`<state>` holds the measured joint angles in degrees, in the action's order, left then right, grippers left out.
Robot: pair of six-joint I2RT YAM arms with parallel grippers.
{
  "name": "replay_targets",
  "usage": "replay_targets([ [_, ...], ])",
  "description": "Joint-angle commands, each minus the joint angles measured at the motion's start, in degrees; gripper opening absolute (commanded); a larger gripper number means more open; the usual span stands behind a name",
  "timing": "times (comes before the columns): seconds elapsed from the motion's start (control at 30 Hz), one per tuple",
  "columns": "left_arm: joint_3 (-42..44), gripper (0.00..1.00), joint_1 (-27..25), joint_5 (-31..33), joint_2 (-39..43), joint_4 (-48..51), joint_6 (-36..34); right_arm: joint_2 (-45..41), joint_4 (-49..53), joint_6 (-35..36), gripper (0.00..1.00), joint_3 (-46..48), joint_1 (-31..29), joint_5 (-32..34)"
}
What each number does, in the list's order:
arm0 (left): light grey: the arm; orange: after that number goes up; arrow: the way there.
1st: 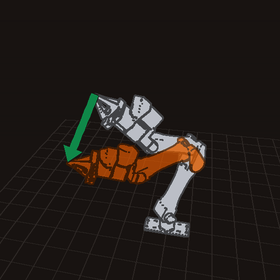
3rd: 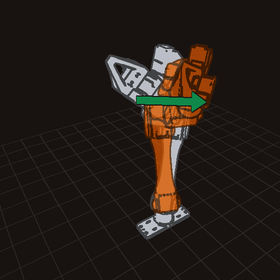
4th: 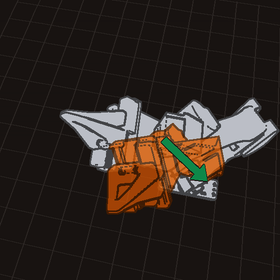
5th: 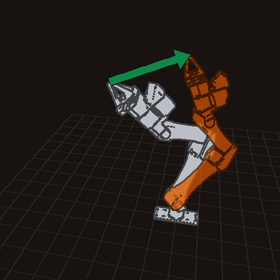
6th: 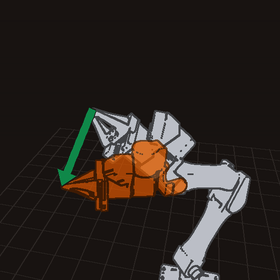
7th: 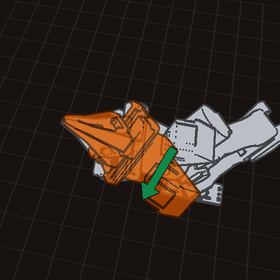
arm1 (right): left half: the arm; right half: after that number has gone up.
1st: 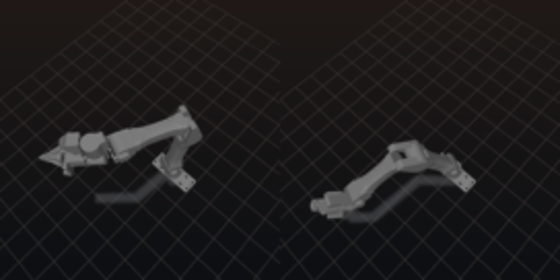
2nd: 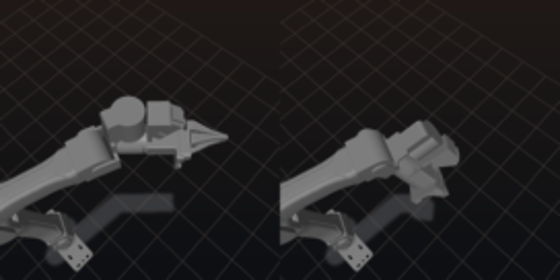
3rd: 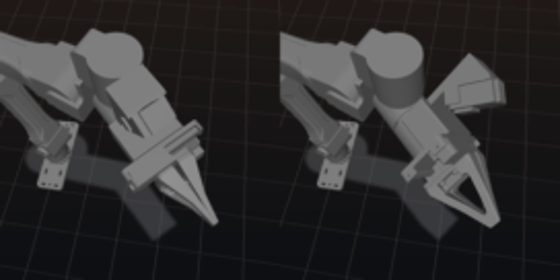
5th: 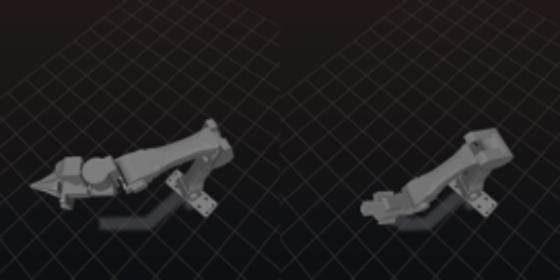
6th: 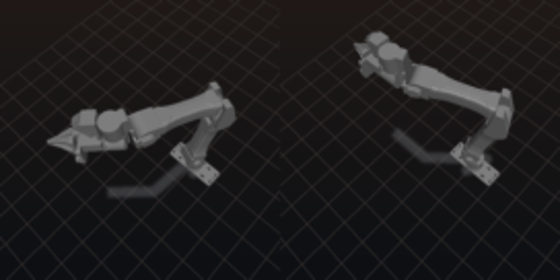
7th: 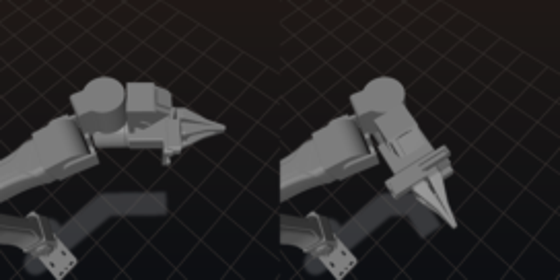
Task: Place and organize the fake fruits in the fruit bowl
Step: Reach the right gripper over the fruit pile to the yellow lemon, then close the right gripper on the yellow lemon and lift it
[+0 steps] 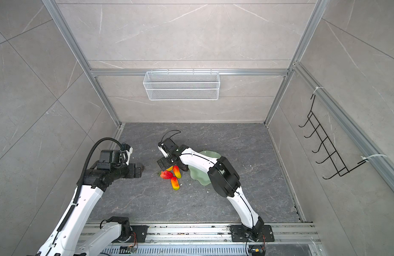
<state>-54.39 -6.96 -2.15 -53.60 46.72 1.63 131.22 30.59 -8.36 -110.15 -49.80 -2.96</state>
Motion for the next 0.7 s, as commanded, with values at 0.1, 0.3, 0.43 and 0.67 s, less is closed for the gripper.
replay_targets([
  [0.1, 0.18, 1.0, 0.62, -0.85, 0.78, -0.49, -1.11, 5.37, 5.43, -1.74, 0.66, -7.74, -0.38, 1.12],
  [0.3, 0.16, 1.0, 0.73, -0.58, 0.87, -0.56, -1.11, 5.59, 5.69, -2.19, 0.61, -7.69, -0.74, 0.98],
  [0.43, 0.21, 1.0, 0.8, -0.44, 0.93, -0.52, -1.17, 5.29, 5.62, -2.11, 0.51, -7.55, -0.85, 0.51],
  [0.67, 0.28, 1.0, 0.81, -0.22, 0.96, -0.6, -1.2, 2.42, 4.92, -1.42, 0.44, -7.11, -0.82, 0.55],
])
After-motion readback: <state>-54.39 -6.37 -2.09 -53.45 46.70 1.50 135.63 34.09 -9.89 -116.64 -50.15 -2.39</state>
